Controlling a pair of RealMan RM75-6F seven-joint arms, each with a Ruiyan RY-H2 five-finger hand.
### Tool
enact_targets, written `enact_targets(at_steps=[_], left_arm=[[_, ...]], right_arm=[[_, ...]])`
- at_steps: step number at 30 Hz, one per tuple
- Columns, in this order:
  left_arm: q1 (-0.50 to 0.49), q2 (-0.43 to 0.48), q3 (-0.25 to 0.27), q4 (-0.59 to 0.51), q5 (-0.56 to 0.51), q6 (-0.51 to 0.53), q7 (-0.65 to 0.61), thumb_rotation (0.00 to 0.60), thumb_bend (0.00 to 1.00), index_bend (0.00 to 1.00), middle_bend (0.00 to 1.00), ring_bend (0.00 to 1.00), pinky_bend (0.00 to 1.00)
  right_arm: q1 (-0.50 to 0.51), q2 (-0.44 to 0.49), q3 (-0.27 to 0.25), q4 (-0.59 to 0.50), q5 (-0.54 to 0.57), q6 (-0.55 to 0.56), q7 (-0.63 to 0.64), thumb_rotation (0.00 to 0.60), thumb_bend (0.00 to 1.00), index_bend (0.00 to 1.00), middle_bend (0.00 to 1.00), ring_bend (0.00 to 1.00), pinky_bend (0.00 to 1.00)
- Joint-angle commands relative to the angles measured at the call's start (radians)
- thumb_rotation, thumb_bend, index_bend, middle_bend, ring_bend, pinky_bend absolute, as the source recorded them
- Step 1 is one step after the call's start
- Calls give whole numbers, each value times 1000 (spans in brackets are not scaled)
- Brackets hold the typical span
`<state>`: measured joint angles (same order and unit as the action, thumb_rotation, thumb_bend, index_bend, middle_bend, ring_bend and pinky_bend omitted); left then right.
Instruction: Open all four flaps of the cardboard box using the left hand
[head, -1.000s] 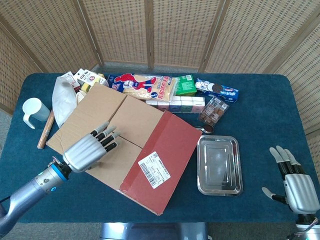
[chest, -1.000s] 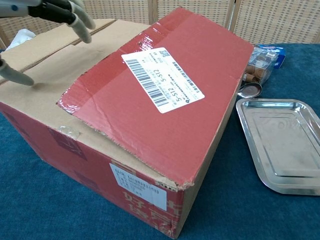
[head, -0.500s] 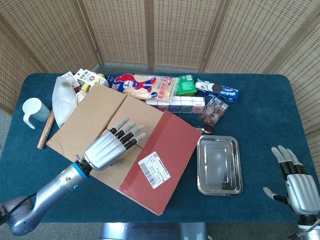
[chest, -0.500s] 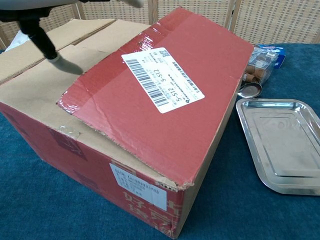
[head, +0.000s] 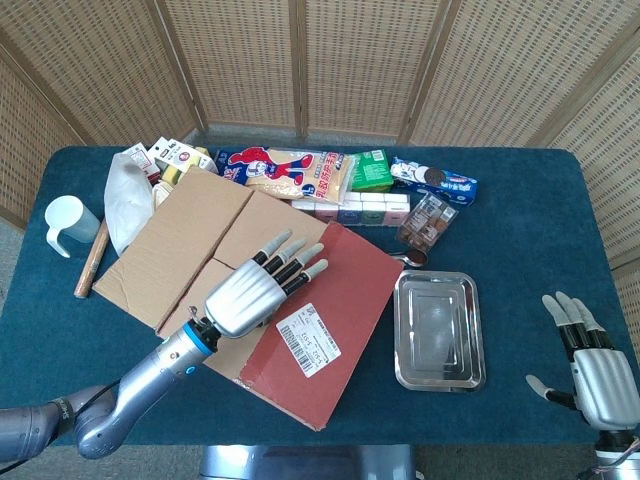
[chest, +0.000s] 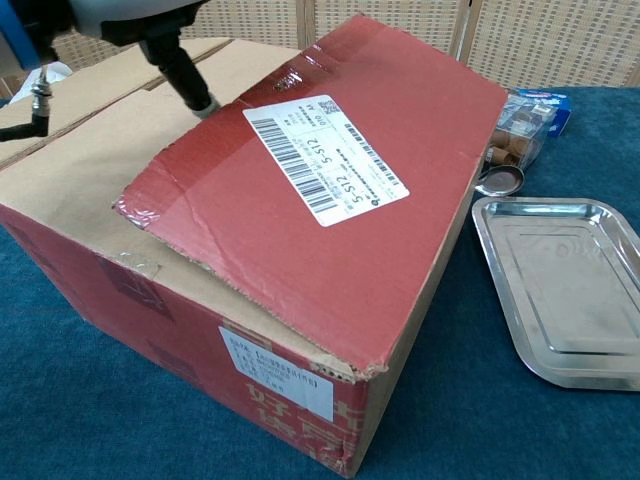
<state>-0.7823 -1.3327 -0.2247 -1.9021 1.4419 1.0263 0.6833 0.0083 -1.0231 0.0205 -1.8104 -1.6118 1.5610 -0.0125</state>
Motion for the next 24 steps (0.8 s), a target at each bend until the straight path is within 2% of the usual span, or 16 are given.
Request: enact_targets(at_steps=[1, 14, 24], left_arm=[[-11, -14, -7, 0, -6, 6, 7, 596, 69, 0, 0, 0, 0], [-54, -77, -54, 5, 23, 69, -26, 598, 64, 0, 0, 0, 0], [-112, -181, -77, 65, 87, 102, -88, 592, 56, 0, 0, 0, 0]], right_arm=[[0, 1, 0, 0, 0, -1, 2, 600, 0, 0, 0, 0, 211], [-1, 1, -3, -1, -5, 0, 1, 600, 0, 0, 0, 0, 210], [-2, 0, -3, -1, -7, 1, -1, 600, 0, 0, 0, 0, 210]])
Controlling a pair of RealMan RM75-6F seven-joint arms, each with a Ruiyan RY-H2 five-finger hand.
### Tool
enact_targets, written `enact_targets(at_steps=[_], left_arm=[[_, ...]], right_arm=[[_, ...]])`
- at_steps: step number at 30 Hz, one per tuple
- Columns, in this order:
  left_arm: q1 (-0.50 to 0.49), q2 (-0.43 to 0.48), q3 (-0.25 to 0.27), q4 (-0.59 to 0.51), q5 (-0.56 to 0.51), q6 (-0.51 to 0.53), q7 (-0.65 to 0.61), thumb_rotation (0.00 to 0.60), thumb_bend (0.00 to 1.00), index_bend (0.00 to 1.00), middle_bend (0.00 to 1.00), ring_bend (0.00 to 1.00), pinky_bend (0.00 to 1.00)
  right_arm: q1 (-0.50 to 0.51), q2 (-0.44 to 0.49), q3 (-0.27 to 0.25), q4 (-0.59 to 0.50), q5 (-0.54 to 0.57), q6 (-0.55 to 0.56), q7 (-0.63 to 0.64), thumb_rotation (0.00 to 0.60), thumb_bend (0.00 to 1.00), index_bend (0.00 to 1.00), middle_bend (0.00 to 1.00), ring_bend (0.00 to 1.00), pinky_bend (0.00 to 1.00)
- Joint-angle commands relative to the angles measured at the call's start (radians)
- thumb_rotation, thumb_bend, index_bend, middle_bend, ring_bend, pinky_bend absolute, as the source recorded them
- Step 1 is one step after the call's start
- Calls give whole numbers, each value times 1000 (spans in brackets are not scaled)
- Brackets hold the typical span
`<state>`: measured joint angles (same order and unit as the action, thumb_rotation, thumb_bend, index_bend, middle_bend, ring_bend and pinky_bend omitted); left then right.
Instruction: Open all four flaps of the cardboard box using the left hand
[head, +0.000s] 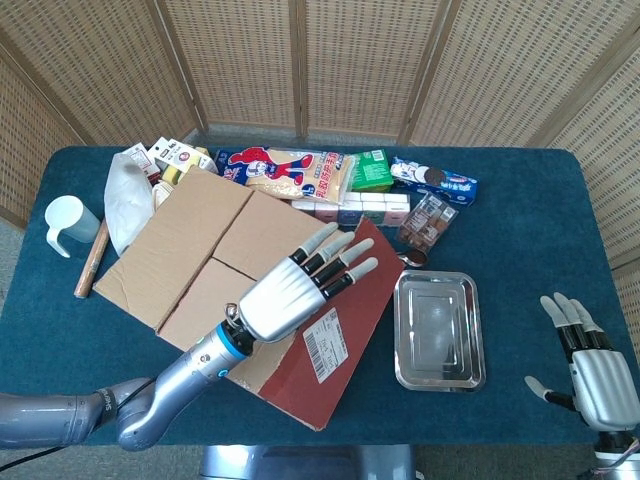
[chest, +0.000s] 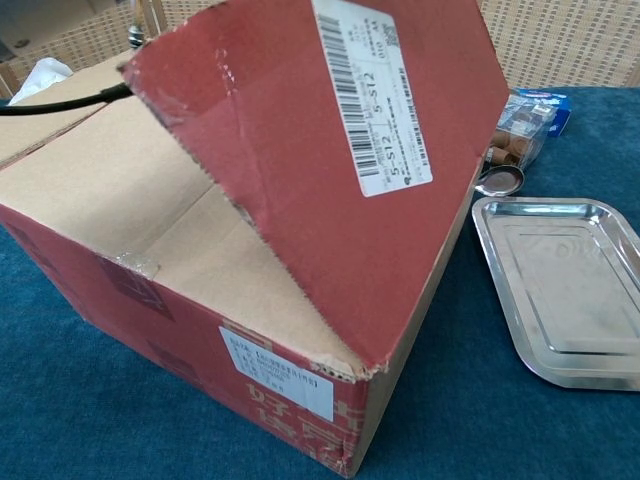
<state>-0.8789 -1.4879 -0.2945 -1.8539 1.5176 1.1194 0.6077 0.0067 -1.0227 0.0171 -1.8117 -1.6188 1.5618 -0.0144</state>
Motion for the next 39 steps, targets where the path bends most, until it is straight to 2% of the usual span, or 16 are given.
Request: enact_targets(at_steps=[1, 9, 14, 19, 31, 39], left_arm=[[-21, -38, -8, 24, 13, 11, -14, 590, 56, 0, 0, 0, 0], [-72, -157, -37, 79, -15, 18, -10, 572, 56, 0, 0, 0, 0], [-113, -230, -60, 144, 8, 39, -29, 570, 56, 0, 0, 0, 0], [-129, -278, -54, 190, 18, 55, -41, 564, 56, 0, 0, 0, 0], [-148, -337, -34, 256, -3, 46, -72, 562, 56, 0, 0, 0, 0], [-161, -333, -37, 247, -56, 3, -21, 555, 54, 0, 0, 0, 0]], right_arm=[[0, 0, 0, 0, 1, 0, 2, 600, 0, 0, 0, 0, 210], [3, -3, -1, 3, 2, -8, -5, 600, 0, 0, 0, 0, 211], [3, -3, 1, 3, 7, -8, -4, 600, 0, 0, 0, 0, 210], [3, -1, 2, 5, 10, -10, 2, 600, 0, 0, 0, 0, 211], [2, 3, 2, 5, 12, -7, 8, 600, 0, 0, 0, 0, 210], [1, 4, 4, 4, 14, -6, 9, 600, 0, 0, 0, 0, 211]])
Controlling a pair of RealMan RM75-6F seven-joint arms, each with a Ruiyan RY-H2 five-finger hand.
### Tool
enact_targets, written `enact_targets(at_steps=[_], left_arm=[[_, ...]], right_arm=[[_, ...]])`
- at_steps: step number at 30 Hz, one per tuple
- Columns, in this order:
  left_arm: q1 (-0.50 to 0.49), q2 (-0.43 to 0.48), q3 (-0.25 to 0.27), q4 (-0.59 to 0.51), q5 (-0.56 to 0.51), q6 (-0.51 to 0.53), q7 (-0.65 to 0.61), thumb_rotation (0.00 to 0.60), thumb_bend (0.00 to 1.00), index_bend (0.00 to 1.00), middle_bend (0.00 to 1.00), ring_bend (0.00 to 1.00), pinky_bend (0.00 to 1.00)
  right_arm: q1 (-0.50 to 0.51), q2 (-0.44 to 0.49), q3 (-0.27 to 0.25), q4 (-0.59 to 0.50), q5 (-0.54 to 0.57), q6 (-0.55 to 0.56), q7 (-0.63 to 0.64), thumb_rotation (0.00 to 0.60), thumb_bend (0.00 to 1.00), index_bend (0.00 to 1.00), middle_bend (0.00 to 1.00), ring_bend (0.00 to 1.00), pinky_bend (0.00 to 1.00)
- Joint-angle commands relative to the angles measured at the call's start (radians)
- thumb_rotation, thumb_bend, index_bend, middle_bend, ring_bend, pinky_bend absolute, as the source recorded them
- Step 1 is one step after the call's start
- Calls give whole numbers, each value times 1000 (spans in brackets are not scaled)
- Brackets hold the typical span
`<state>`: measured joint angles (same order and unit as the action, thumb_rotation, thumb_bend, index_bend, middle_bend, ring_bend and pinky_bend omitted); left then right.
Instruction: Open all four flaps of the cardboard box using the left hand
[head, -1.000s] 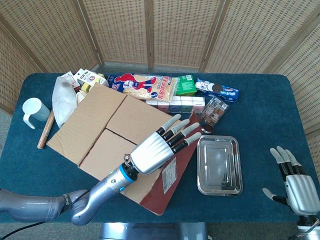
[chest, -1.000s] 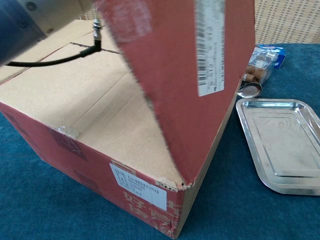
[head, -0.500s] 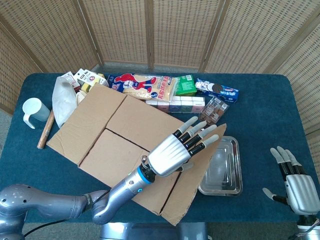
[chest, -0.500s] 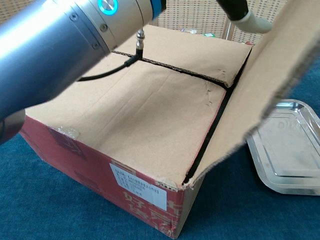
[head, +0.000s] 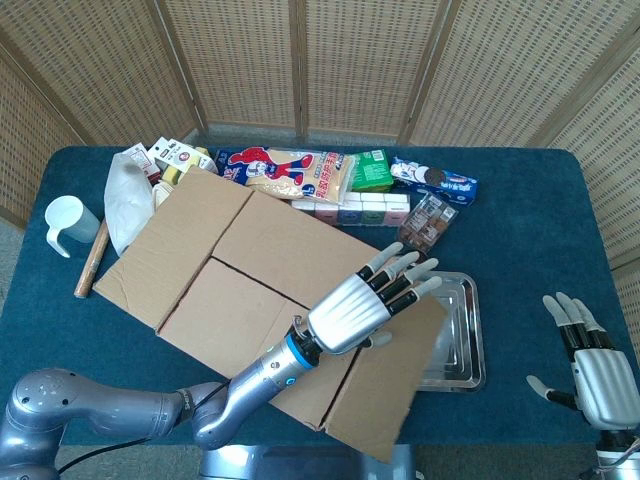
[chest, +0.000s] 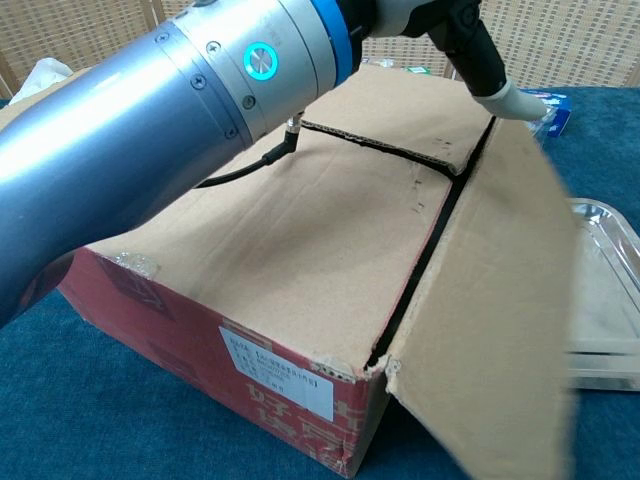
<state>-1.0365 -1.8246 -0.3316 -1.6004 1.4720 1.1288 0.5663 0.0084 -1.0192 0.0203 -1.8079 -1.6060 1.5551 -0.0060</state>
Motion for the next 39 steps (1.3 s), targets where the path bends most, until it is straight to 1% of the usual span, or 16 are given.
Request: enact_targets(at_steps=[1, 3, 10, 15, 18, 21, 25, 28, 32, 36, 39], left_arm=[[0, 11, 1, -14, -14, -6, 30, 557, 55, 0, 0, 0, 0], [4, 25, 3, -25, -17, -6, 40, 554, 55, 0, 0, 0, 0], [53, 147, 34, -107, -46, -14, 76, 550, 54, 0, 0, 0, 0], [95, 253, 67, -164, -63, -24, 69, 533, 58, 0, 0, 0, 0], [122, 337, 88, -194, -82, -41, 62, 532, 61, 0, 0, 0, 0], [143, 389, 101, -225, -99, -49, 33, 520, 62, 0, 0, 0, 0], [172, 453, 133, -260, -93, -52, 10, 495, 62, 0, 0, 0, 0], [189, 505, 157, -288, -95, -57, 42, 498, 62, 0, 0, 0, 0], [200, 533, 165, -301, -117, -56, 68, 507, 61, 0, 0, 0, 0], [201, 526, 160, -288, -130, -51, 75, 519, 62, 0, 0, 0, 0], [200, 517, 162, -275, -135, -50, 86, 511, 62, 0, 0, 0, 0]], right_arm=[[0, 0, 0, 1, 2, 0, 2, 600, 0, 0, 0, 0, 210], [0, 1, -1, 2, 0, -2, 3, 600, 0, 0, 0, 0, 210], [-2, 1, -5, -2, -14, 4, 1, 600, 0, 0, 0, 0, 211], [-3, 2, -6, -5, -18, 8, 0, 600, 0, 0, 0, 0, 211], [-2, 0, -8, -5, -20, 5, -4, 600, 0, 0, 0, 0, 210], [-1, -2, -10, -6, -22, 1, -11, 600, 0, 0, 0, 0, 210], [-1, -4, -10, -7, -20, -1, -16, 600, 0, 0, 0, 0, 211], [-1, -5, -9, -5, -17, -2, -15, 600, 0, 0, 0, 0, 211], [3, -10, -10, -3, -15, -12, -24, 600, 0, 0, 0, 0, 211], [4, -14, -13, -5, -19, -16, -34, 600, 0, 0, 0, 0, 210], [4, -15, -13, -5, -18, -16, -36, 600, 0, 0, 0, 0, 211]])
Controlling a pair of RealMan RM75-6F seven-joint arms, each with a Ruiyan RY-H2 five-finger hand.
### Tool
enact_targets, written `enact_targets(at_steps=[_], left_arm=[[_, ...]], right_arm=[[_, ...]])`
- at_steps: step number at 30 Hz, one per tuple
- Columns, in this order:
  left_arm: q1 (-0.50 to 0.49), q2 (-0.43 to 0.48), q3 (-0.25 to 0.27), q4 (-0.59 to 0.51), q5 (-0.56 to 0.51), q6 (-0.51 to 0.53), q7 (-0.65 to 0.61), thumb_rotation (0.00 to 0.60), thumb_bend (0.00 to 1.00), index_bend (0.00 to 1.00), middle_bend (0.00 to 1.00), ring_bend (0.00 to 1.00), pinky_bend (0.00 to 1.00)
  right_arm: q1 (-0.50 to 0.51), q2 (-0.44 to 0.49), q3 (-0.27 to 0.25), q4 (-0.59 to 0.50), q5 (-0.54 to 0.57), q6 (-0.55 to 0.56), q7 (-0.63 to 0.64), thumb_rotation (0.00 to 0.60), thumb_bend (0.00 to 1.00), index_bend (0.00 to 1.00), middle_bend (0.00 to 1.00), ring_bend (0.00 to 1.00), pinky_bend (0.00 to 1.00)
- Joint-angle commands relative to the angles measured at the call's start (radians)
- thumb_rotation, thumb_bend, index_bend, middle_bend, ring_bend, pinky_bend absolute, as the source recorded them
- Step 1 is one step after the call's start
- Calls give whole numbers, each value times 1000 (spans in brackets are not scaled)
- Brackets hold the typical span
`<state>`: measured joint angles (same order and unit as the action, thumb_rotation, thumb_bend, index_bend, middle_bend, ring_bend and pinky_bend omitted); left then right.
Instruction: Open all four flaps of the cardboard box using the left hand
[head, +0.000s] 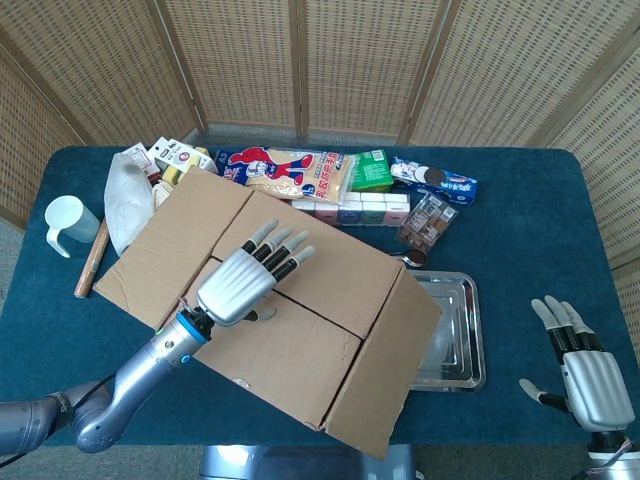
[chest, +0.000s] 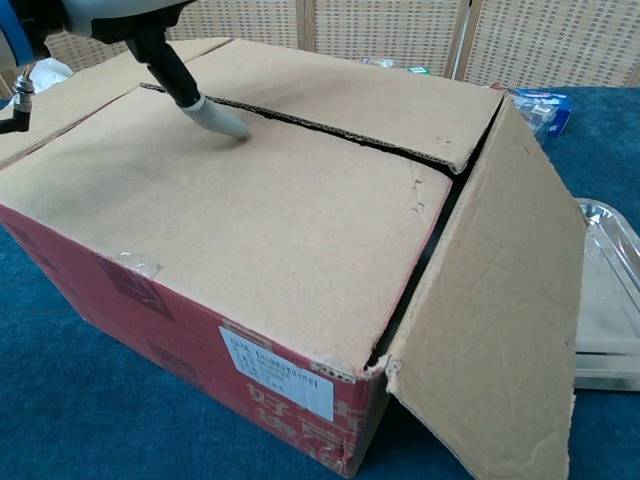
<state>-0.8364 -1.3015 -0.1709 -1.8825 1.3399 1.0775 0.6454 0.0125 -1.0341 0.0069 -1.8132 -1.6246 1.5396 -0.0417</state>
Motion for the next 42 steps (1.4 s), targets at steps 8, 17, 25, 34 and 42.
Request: enact_targets(at_steps=[8, 17, 25, 34, 42], left_arm=[[4, -62, 7, 66, 2, 26, 17, 516, 62, 0, 0, 0, 0], [0, -102, -15, 144, -14, 41, 9, 537, 63, 0, 0, 0, 0], [2, -95, -39, 154, -6, 68, -14, 549, 64, 0, 0, 0, 0], [-14, -80, -73, 156, -19, 68, -1, 576, 64, 0, 0, 0, 0], [-50, -79, -121, 190, -30, 62, -4, 591, 64, 0, 0, 0, 0]], right_arm=[[2, 2, 2, 2, 6, -3, 7, 600, 0, 0, 0, 0, 211], [1, 3, -1, 0, 1, -1, 7, 600, 0, 0, 0, 0, 211], [2, 4, -2, -1, -1, -3, 9, 600, 0, 0, 0, 0, 211], [1, 4, -3, -3, -2, -1, 7, 600, 0, 0, 0, 0, 211], [3, 6, 0, -2, 5, -4, 12, 600, 0, 0, 0, 0, 210]])
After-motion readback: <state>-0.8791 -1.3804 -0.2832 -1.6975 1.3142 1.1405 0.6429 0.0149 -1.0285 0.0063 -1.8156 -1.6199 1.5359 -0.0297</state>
